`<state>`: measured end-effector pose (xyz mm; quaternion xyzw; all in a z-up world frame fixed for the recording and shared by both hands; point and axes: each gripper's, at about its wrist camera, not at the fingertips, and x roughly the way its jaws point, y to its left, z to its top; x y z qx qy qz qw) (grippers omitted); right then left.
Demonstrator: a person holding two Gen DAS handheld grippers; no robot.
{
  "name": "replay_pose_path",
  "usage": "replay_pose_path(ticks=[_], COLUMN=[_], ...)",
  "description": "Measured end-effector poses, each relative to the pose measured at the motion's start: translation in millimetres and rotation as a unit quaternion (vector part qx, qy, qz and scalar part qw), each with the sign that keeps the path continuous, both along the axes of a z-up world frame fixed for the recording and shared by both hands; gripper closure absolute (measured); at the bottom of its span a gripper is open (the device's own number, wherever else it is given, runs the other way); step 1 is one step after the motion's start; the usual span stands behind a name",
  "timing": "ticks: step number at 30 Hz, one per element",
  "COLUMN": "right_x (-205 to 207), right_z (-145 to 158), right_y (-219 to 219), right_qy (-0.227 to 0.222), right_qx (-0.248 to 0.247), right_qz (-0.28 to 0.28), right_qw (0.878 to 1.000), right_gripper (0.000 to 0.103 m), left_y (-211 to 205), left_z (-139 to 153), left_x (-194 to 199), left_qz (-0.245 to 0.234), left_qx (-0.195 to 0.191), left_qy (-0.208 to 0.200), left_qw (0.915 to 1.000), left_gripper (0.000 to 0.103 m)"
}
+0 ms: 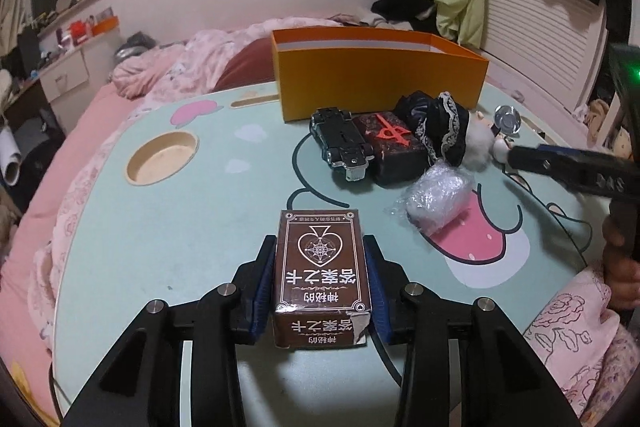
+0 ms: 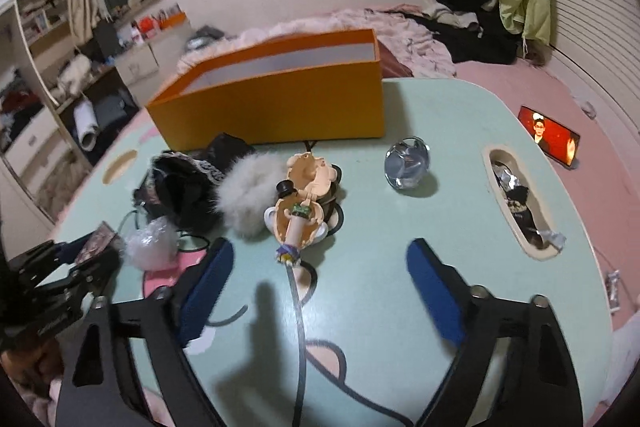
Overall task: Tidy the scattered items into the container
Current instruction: 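Grasp the cream figurine with the right gripper while the left gripper holds the carton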
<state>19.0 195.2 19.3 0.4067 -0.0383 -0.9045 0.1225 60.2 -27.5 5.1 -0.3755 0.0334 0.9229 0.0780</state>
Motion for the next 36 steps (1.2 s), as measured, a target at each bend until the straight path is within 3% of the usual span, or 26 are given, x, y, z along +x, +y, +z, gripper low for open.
replay_pose_path(ticks=[6, 7, 9, 16, 23, 26, 33, 36], right_x=[-17.1, -20.2, -23.9, 15.4, 54.2, 50.3, 42.6, 32.2], right_z=[5.2, 4.8, 3.5, 4.0, -3.4, -5.3, -0.4, -1.5], right_y=[-2.3, -3.2, -4.1, 11.3, 36.2, 38.5, 30.3, 19.4], right_qy=[-0.017, -0.022, -0.029, 0.000, 0.036, 0.036, 0.050, 0.035], right_qx=[0.012, 0.016, 0.020, 0.013, -0.025, -0.041, -0.024, -0.010], right_qz=[-0.008, -0.009, -0.005, 0.020, 0.027, 0.011, -0.003, 0.001], right_qw=[1.000, 1.000, 0.999, 1.000, 0.999, 0.998, 0.998, 0.999], right_gripper=[0.028, 0.036, 0.064, 0.065, 0.064, 0.040, 0.040, 0.040], left_y=[-0.2, -0.1, -0.1, 0.2, 0.6, 1.1, 2.6, 2.8], left_z=[0.0, 0.0, 0.1, -0.1, 0.3, 0.7, 0.8, 0.8], left_x=[0.1, 0.2, 0.2, 0.5, 0.4, 0.5, 1.6, 1.6], left_qz=[-0.001, -0.001, -0.001, -0.001, -0.001, -0.001, -0.002, -0.002], left_qx=[0.000, 0.000, 0.000, 0.000, 0.000, 0.001, 0.002, 0.002], left_qy=[0.001, 0.001, 0.001, 0.001, 0.001, 0.003, 0.004, 0.004], left_qw=[1.0000, 1.0000, 1.0000, 1.0000, 1.0000, 1.0000, 1.0000, 1.0000], left_gripper=[0.063, 0.063, 0.063, 0.063, 0.063, 0.063, 0.063, 0.063])
